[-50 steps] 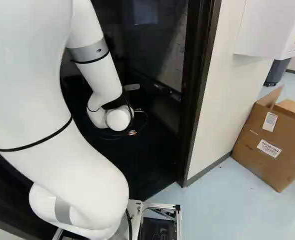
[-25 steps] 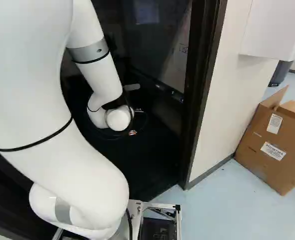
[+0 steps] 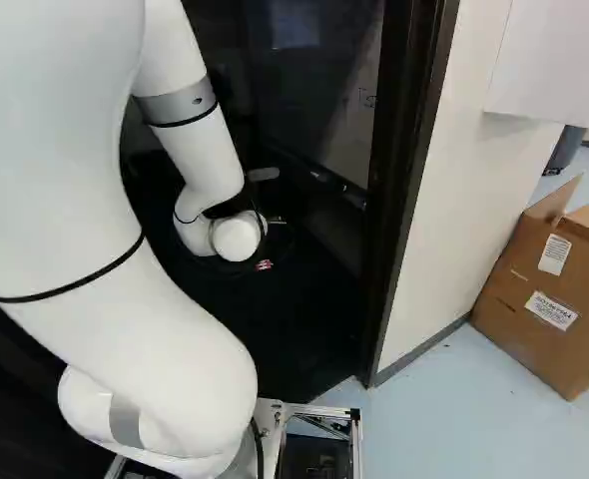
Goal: Open the door and move inside
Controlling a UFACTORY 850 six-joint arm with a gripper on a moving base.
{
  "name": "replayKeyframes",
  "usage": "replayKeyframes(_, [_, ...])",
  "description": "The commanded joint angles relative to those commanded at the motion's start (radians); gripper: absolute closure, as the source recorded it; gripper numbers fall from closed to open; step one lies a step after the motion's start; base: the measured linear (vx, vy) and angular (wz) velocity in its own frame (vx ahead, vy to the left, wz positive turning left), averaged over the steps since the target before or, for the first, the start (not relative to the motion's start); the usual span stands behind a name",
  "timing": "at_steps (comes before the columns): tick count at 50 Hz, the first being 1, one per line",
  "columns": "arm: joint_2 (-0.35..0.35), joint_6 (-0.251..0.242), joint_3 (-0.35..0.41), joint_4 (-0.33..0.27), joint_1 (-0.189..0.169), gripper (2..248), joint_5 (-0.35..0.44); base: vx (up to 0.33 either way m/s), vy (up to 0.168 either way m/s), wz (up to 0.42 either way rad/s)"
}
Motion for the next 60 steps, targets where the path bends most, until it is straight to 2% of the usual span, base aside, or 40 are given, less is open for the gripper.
replayKeyframes(24, [0.0,0.0,0.0,0.0,0.0,3,0.0,0.065,-0.014,0.091])
replayKeyframes(60, [0.0,0.0,0.0,0.0,0.0,3,0.0,0.074,0.012,0.247])
